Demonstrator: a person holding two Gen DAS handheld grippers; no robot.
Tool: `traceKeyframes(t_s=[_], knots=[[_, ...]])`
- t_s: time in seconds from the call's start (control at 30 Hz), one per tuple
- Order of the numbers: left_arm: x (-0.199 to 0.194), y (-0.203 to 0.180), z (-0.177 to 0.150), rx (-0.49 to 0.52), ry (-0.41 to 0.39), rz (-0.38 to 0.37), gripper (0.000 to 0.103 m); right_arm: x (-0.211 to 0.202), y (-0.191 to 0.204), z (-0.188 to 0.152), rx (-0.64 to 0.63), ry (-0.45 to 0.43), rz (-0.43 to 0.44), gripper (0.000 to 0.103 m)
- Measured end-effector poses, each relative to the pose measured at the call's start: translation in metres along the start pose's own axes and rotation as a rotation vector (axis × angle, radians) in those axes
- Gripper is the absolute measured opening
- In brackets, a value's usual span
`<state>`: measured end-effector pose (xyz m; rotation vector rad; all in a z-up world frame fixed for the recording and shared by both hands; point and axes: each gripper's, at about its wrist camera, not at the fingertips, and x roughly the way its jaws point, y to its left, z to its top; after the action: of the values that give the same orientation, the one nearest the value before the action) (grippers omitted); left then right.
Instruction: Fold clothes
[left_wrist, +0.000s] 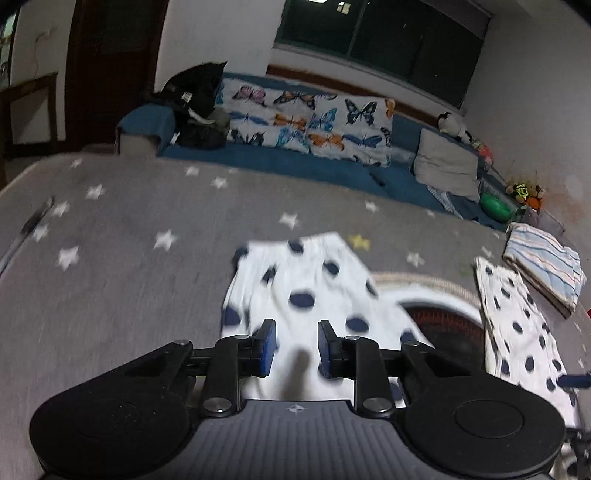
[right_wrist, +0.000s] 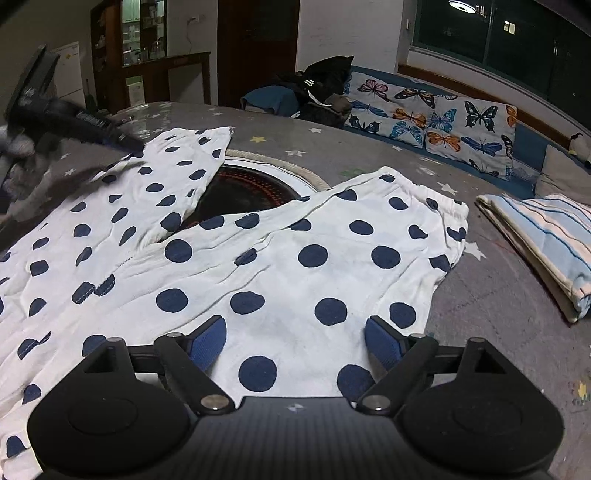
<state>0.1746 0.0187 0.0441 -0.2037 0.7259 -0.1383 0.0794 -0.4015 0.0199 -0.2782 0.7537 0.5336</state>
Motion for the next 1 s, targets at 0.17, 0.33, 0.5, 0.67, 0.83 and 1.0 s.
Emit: traceKeyframes(t_s=[0.17, 0.33, 0.5, 0.67, 0.83, 1.0], knots=[[0.032, 0.002, 0.014, 0.001, 0.014, 0.039, 0.026, 0.0, 0.0, -0.001, -0.001, -0.01, 0.003, 0.087], [0.044, 0.013, 0.023, -0.036, -0.002, 0.1, 0.026, -0.001, -0.001, -0.003, 0.001, -0.017, 0.001, 0.088], [0.026, 0.006, 0.017, -0.029, -0.007, 0.078, 0.033, -0.004, 0.001, -0.003, 0.007, -0.014, 0.0, 0.088], [-0.011, -0.021, -0.008, 0.041, 0.011, 0.013, 0.043, -0.019, 0.018, -0.003, -0.031, -0.016, 0.002, 0.088], [-0.055, -0.051, -0.052, 0.103, 0.039, -0.078, 0.044, -0.04, 0.046, -0.009, -0.093, -0.023, 0.043, 0.088], [-0.1, -0.078, -0.099, 0.164, 0.059, -0.172, 0.044, -0.059, 0.074, -0.022, -0.136, -0.019, 0.074, 0.089]])
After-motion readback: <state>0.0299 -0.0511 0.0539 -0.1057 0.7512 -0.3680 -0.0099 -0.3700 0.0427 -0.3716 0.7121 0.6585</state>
